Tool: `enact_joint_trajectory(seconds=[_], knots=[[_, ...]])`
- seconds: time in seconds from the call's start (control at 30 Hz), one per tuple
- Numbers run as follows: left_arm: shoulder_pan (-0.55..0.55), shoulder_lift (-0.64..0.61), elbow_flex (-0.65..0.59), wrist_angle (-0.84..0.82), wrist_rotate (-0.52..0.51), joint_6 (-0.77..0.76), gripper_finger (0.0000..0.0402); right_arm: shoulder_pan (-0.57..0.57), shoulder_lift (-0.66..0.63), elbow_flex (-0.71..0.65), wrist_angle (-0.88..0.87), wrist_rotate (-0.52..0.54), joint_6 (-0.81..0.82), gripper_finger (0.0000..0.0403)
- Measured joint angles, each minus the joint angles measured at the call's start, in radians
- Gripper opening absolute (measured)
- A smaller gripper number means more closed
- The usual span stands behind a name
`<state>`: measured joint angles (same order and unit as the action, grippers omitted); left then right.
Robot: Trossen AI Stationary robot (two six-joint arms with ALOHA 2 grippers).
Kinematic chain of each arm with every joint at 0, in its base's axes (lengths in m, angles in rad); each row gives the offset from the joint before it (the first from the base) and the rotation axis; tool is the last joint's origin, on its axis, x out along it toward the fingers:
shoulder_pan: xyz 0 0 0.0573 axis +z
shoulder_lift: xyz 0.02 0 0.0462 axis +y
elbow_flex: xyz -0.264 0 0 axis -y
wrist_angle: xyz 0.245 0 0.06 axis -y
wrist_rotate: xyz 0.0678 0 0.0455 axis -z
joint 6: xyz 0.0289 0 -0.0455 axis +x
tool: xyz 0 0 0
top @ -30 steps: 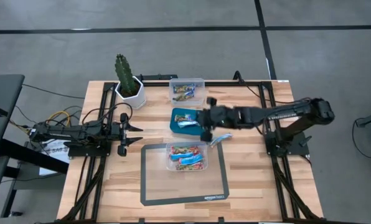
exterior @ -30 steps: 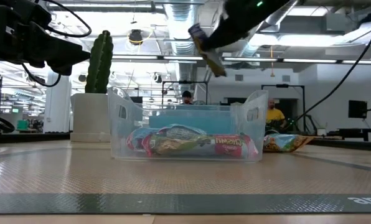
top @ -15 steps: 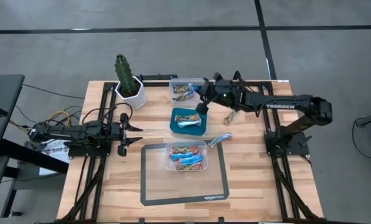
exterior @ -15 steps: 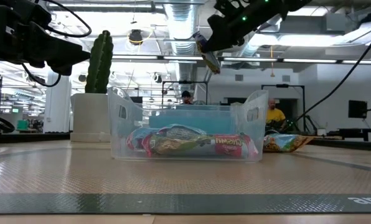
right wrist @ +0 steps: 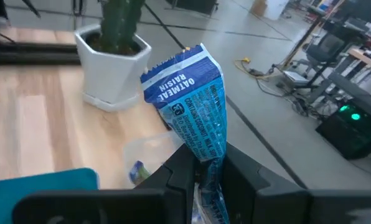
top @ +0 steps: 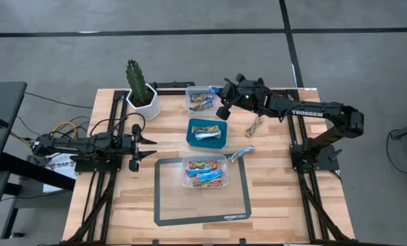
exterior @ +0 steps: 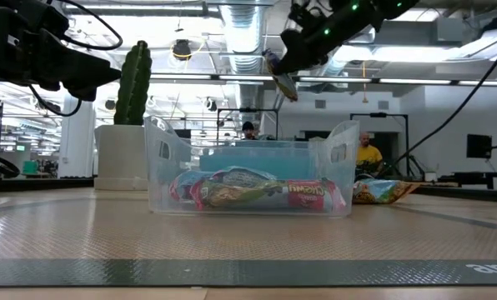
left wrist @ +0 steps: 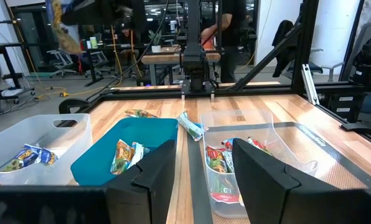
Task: Pick and place Granola Bars by type
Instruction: Put the blue granola bar into the top transparent bin
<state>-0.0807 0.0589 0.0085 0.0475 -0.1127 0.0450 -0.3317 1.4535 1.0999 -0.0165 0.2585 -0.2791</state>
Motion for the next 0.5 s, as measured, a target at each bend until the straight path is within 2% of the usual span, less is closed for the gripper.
enact_joint_trajectory(seconds=[0.17,0.5], knots=[[0.000,0.000,0.000,0.000,0.000,0.000,0.0153,-0.034,0.074,0.079,-0.096,-0.030,-0.015,0.0054],[0.000,0.000,0.000,0.000,0.000,0.000,0.0153,-0.096,0.332,0.452,-0.446,-0.134,-0.110,0.0054]])
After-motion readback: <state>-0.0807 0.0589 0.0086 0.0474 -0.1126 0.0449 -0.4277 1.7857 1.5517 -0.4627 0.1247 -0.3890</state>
